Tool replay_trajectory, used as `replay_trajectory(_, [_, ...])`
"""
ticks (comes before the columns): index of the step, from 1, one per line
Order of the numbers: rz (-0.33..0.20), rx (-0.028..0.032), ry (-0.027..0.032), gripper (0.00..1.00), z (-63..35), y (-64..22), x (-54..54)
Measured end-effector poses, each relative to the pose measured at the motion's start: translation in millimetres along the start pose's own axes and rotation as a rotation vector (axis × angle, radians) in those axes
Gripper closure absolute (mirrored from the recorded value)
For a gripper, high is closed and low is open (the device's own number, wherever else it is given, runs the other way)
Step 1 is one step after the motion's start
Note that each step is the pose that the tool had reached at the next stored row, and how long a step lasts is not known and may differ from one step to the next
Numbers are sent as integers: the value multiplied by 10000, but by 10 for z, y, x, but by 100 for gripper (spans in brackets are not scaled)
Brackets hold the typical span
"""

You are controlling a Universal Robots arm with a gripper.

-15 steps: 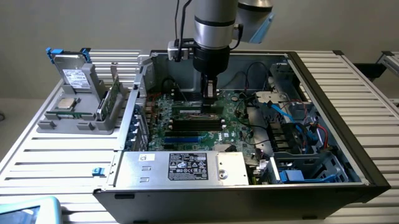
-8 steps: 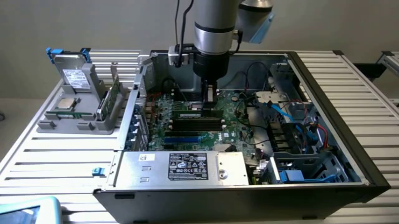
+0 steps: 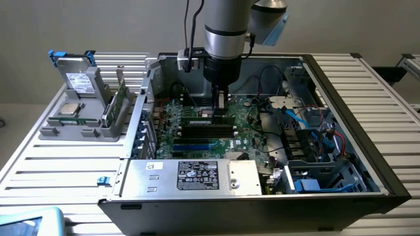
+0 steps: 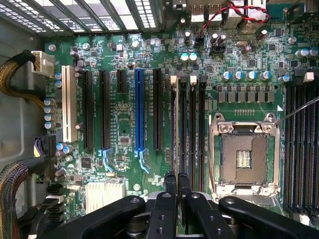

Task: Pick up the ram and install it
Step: 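Insert the ram into the slot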

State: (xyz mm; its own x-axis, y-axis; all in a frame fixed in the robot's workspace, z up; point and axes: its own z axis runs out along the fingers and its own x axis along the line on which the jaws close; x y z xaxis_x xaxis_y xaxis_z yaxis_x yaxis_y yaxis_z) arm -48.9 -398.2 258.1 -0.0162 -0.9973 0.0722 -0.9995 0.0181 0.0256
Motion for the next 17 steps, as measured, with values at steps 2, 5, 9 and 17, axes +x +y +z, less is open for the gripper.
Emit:
replay_trajectory(2, [-1, 3, 4, 87, 8, -1, -1])
replay_trajectory(5, [-9, 2, 38, 87, 21, -1, -2])
replay_trajectory(9, [-13, 3, 53, 87, 26, -1, -2])
replay_trajectory(17, [-34, 7, 101, 87, 149, -4, -11])
